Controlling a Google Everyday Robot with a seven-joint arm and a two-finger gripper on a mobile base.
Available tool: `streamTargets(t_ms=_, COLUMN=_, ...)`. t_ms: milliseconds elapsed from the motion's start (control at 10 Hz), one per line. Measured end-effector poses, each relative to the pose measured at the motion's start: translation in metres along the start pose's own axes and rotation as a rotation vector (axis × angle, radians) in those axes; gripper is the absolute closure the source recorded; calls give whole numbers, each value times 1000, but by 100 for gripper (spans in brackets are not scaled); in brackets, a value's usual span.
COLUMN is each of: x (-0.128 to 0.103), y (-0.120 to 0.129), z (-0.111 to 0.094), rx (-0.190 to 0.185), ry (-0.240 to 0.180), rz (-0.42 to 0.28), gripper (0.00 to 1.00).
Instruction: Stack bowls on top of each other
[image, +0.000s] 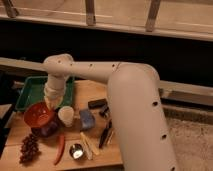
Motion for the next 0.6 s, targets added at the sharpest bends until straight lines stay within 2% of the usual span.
streamTargets(t_ms=200, x=0, y=1, z=-1, rx=4, ry=4, rz=-7, gripper=24)
streamTargets(t_ms=400, x=-1, y=3, z=-7, rx=16, ry=-14, rz=-16, gripper=24)
streamTargets(t_ms=500, x=-3, y=4, z=-19, rx=28, ry=-40, rz=-16, gripper=24)
streamTargets(t_ms=600, x=-6, y=7, z=-41, rx=47, ry=-88, rz=-19, gripper=24)
